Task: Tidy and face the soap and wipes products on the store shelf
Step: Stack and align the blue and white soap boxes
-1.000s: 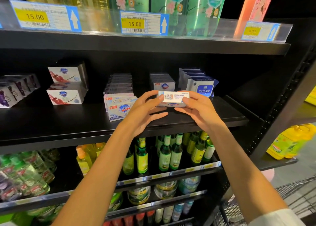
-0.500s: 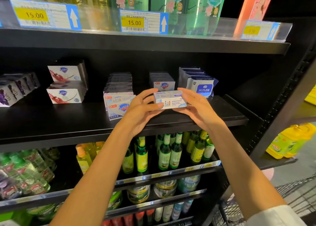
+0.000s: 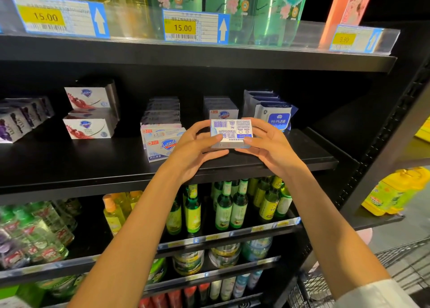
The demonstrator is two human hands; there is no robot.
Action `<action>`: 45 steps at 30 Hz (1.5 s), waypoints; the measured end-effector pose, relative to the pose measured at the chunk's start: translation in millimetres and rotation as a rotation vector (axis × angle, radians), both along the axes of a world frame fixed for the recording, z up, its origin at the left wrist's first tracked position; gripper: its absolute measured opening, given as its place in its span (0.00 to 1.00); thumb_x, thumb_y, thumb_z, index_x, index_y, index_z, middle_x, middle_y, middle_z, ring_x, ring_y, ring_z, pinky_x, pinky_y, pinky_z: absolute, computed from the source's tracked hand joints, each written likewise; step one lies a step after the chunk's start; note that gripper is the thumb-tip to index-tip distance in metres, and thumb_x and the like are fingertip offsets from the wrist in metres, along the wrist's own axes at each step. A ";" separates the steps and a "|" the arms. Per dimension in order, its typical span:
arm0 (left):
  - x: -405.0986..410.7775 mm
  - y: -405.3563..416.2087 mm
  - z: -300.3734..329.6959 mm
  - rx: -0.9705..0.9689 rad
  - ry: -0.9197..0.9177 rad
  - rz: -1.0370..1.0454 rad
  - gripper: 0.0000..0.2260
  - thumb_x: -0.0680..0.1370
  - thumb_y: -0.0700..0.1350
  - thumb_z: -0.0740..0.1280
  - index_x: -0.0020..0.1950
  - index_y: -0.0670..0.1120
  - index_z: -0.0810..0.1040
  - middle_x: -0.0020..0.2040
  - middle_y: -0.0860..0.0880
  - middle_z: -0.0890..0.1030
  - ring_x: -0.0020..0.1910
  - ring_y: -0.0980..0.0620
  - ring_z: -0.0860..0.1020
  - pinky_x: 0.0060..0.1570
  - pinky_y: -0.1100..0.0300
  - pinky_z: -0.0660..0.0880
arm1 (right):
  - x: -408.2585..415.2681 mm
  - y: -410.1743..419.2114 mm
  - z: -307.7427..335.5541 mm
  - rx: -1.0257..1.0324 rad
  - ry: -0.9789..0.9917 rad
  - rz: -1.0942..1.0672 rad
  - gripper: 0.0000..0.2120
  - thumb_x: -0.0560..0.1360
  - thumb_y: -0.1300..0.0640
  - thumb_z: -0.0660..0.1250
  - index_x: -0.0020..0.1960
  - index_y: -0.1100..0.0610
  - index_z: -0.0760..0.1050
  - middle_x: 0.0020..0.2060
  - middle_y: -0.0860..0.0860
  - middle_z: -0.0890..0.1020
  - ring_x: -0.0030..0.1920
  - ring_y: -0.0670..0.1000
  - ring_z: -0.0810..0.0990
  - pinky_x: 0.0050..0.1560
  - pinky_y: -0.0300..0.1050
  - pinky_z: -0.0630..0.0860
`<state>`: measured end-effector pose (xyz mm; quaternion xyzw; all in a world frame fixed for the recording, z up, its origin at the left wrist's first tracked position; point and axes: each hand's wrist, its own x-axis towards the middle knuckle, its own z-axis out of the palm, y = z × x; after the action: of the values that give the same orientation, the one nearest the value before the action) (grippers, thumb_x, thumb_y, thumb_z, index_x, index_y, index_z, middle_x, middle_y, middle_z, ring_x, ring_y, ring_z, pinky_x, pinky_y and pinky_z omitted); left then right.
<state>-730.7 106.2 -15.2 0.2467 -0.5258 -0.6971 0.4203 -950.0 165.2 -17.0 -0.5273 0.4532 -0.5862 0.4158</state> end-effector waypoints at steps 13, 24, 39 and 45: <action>2.6 -2.2 -4.0 -0.098 -0.016 0.015 0.25 0.77 0.26 0.69 0.71 0.44 0.73 0.63 0.39 0.83 0.64 0.41 0.82 0.62 0.39 0.80 | 10.7 3.6 7.9 0.037 -0.023 -0.047 0.15 0.86 0.52 0.61 0.69 0.57 0.76 0.61 0.55 0.85 0.63 0.55 0.84 0.55 0.52 0.85; 0.2 2.3 0.8 -0.036 -0.009 0.030 0.18 0.81 0.41 0.71 0.71 0.44 0.75 0.64 0.42 0.83 0.64 0.43 0.83 0.62 0.39 0.80 | 4.8 4.0 5.6 0.022 -0.038 -0.002 0.16 0.84 0.58 0.66 0.70 0.61 0.74 0.62 0.56 0.84 0.64 0.57 0.83 0.62 0.57 0.82; 0.5 -1.0 -3.3 -0.060 0.025 0.012 0.12 0.80 0.36 0.72 0.63 0.41 0.79 0.64 0.42 0.82 0.66 0.43 0.81 0.64 0.44 0.80 | 6.4 3.5 6.4 0.037 -0.079 0.017 0.11 0.84 0.56 0.65 0.65 0.52 0.80 0.59 0.53 0.86 0.64 0.55 0.83 0.60 0.53 0.83; 2.8 0.0 -4.3 -0.091 0.025 -0.015 0.13 0.80 0.34 0.71 0.64 0.40 0.79 0.67 0.40 0.79 0.68 0.42 0.80 0.64 0.45 0.80 | 3.0 3.7 2.8 0.003 -0.005 0.013 0.16 0.82 0.62 0.68 0.69 0.62 0.76 0.61 0.59 0.85 0.66 0.57 0.82 0.63 0.52 0.82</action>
<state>-727.9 106.2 -19.5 0.2145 -0.5538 -0.6786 0.4322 -947.0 168.8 -14.2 -0.5283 0.4497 -0.5842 0.4212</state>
